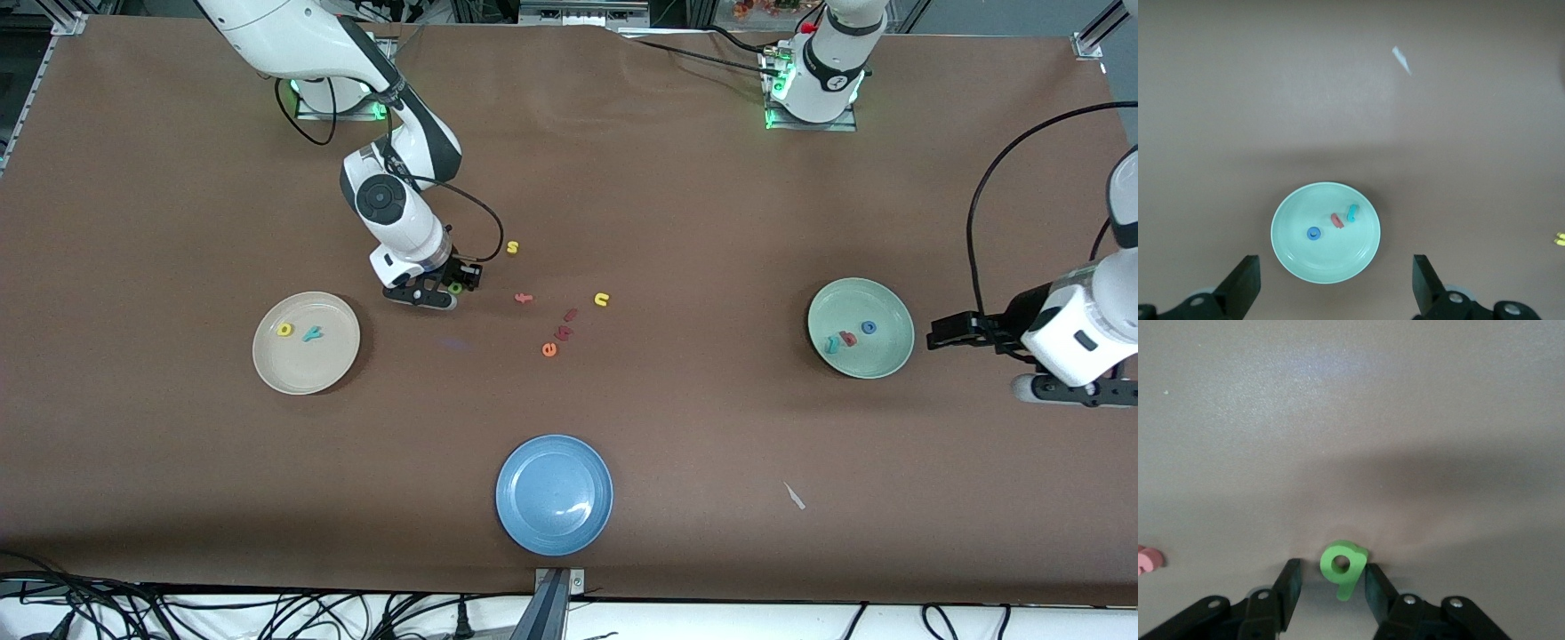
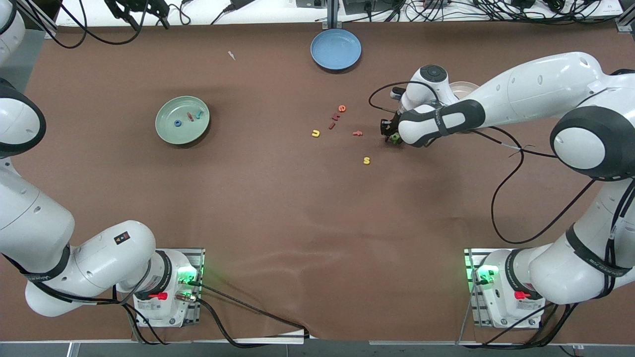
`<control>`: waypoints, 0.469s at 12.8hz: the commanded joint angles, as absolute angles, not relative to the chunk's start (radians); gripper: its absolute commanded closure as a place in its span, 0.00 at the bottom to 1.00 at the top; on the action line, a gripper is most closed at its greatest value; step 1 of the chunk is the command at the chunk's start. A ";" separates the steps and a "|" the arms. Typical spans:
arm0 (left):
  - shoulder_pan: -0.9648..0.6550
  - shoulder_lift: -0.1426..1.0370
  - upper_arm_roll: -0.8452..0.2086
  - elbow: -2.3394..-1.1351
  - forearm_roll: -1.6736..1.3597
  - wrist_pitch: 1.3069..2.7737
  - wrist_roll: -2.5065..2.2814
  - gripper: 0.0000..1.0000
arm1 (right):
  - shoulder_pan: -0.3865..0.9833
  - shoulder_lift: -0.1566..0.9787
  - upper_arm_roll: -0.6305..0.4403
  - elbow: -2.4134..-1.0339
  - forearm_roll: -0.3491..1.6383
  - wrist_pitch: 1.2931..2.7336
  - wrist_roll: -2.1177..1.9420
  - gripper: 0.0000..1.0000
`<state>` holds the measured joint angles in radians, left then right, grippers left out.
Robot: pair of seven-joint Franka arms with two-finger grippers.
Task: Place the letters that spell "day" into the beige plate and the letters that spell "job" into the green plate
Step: 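Carry the green letter to the cream plate and open the right gripper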
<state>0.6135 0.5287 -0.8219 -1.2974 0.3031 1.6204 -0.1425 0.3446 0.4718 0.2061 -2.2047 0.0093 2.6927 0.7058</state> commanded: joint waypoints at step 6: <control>0.483 0.529 -0.769 -1.209 0.360 1.548 -0.137 0.00 | 0.342 0.434 0.198 -2.212 -0.018 2.660 0.712 0.80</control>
<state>0.5204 0.5261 -0.7978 -1.2423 0.3386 1.5768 -0.1436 0.3444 0.4590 0.2051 -2.2037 0.0056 2.6884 0.7057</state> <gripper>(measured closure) 0.000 0.736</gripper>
